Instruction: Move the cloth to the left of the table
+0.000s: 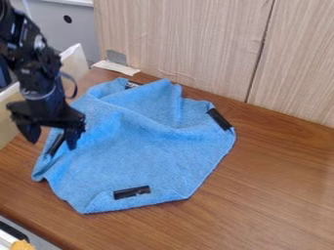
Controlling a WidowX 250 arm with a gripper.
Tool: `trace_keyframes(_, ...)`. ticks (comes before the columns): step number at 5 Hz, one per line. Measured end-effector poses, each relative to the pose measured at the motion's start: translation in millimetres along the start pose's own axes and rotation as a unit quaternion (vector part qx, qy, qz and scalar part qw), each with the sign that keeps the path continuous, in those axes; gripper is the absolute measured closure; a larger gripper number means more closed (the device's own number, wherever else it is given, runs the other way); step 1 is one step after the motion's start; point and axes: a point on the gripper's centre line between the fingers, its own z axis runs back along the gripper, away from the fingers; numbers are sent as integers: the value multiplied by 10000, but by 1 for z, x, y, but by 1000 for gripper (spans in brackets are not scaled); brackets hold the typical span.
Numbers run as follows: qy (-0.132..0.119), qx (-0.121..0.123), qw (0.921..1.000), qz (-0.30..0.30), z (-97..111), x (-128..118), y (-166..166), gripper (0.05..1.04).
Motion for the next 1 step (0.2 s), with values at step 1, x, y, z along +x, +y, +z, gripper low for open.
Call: trace_keyframes(1, -311, -92, 9992, -232, 17, 11, -9, 82)
